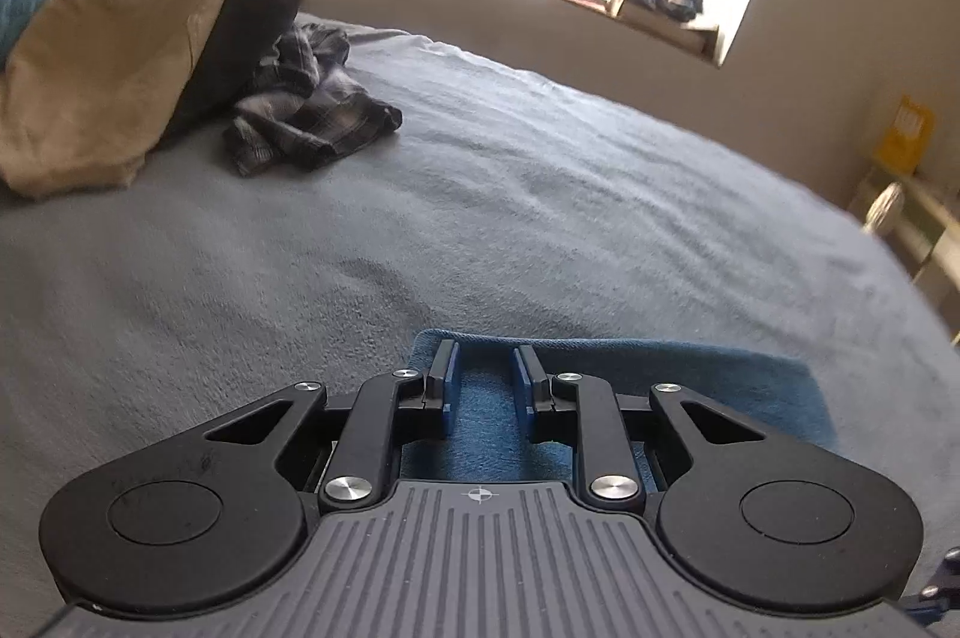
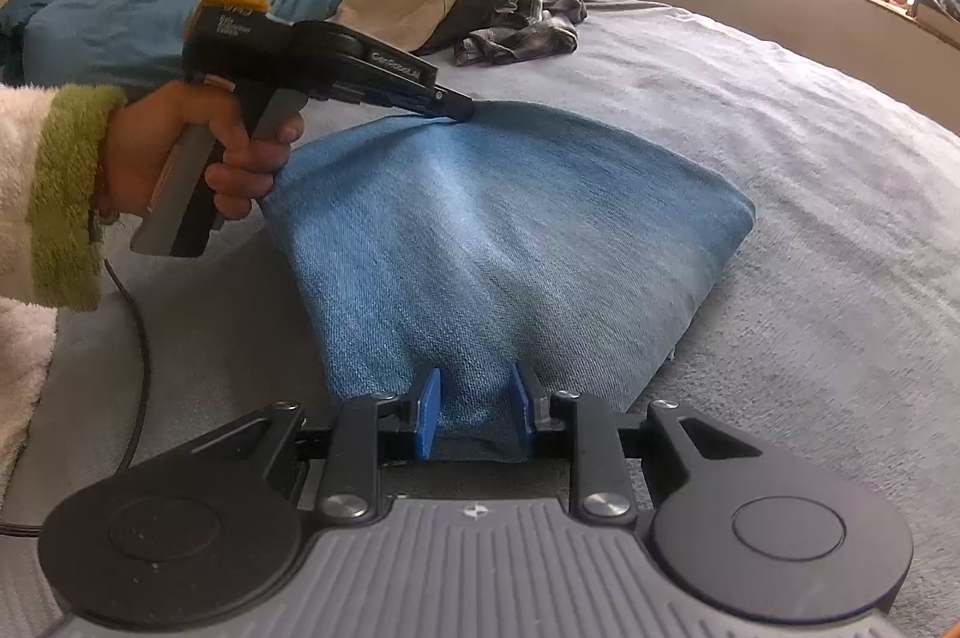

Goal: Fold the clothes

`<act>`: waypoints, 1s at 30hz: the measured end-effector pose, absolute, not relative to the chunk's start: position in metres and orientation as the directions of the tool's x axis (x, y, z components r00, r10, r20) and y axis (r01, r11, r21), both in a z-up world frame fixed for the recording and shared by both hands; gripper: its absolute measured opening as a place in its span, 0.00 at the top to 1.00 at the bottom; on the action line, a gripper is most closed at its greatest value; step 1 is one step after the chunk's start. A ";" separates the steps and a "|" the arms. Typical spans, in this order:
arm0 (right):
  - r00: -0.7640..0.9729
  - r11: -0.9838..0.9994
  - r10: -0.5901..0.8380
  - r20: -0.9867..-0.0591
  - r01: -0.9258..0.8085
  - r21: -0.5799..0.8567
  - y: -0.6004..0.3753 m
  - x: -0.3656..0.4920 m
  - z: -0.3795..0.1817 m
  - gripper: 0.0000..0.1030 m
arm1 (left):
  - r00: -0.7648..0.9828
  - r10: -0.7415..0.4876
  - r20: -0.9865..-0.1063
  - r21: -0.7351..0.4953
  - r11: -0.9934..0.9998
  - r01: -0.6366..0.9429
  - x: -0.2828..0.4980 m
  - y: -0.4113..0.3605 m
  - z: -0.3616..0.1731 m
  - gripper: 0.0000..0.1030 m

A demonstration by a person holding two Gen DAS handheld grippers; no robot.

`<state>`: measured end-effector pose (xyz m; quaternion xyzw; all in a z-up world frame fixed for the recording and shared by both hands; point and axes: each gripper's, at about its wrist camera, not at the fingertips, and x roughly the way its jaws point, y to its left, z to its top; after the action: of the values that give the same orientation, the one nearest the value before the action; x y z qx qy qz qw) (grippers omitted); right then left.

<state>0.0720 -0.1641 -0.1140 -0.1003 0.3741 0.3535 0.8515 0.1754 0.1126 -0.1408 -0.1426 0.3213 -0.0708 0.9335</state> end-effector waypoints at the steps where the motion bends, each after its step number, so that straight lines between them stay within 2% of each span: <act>1: 0.469 0.730 0.528 -0.708 -0.676 0.096 -0.164 0.072 -0.114 0.74 | 0.782 -0.244 -0.574 -0.350 0.936 0.035 0.176 0.118 -0.142 0.79; 5: 0.471 0.736 0.525 -0.709 -0.669 0.101 -0.164 0.073 -0.114 0.73 | 0.760 -0.319 -0.566 -0.535 0.844 -0.044 0.185 0.144 -0.142 0.89; 7: 0.472 0.739 0.522 -0.710 -0.666 0.101 -0.162 0.073 -0.114 0.73 | 0.762 -0.303 -0.572 -0.569 0.816 -0.102 0.185 0.158 -0.143 0.89; 8: 0.472 0.740 0.520 -0.712 -0.665 0.099 -0.162 0.074 -0.114 0.73 | 0.762 -0.296 -0.576 -0.585 0.800 -0.131 0.185 0.165 -0.144 0.76; 11: 0.470 0.742 0.517 -0.715 -0.663 0.101 -0.162 0.073 -0.114 0.73 | 0.758 -0.254 -0.601 -0.607 0.762 -0.226 0.182 0.187 -0.145 0.75; 15: 0.470 0.744 0.514 -0.718 -0.661 0.100 -0.161 0.075 -0.114 0.73 | 0.789 -0.231 -0.570 -0.613 0.758 -0.221 0.160 0.202 -0.124 0.75; 17: 0.471 0.745 0.513 -0.718 -0.659 0.100 -0.160 0.075 -0.114 0.73 | 0.802 -0.231 -0.550 -0.587 0.790 -0.176 0.143 0.198 -0.108 0.75; 22: 0.470 0.749 0.519 -0.714 -0.653 0.116 -0.162 0.074 -0.115 0.73 | 0.804 -0.244 -0.542 -0.415 0.910 -0.003 0.098 0.156 -0.083 0.74; 25: 0.468 0.750 0.517 -0.717 -0.652 0.115 -0.161 0.075 -0.115 0.73 | 0.770 -0.242 -0.590 -0.288 0.954 0.080 0.080 0.126 -0.091 0.74; 28: 0.469 0.751 0.513 -0.719 -0.651 0.112 -0.160 0.074 -0.114 0.73 | 0.730 -0.135 -0.670 -0.124 0.990 0.068 0.074 0.109 -0.114 0.72; 30: 0.470 0.749 0.512 -0.719 -0.654 0.107 -0.159 0.074 -0.114 0.73 | 0.737 -0.108 -0.667 -0.098 0.994 0.057 0.069 0.113 -0.122 0.66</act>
<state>0.0735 -0.1595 -0.1138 -0.0918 0.3848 0.3419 0.8524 0.0692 0.1133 -0.1218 -0.0357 0.3596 -0.0442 0.9314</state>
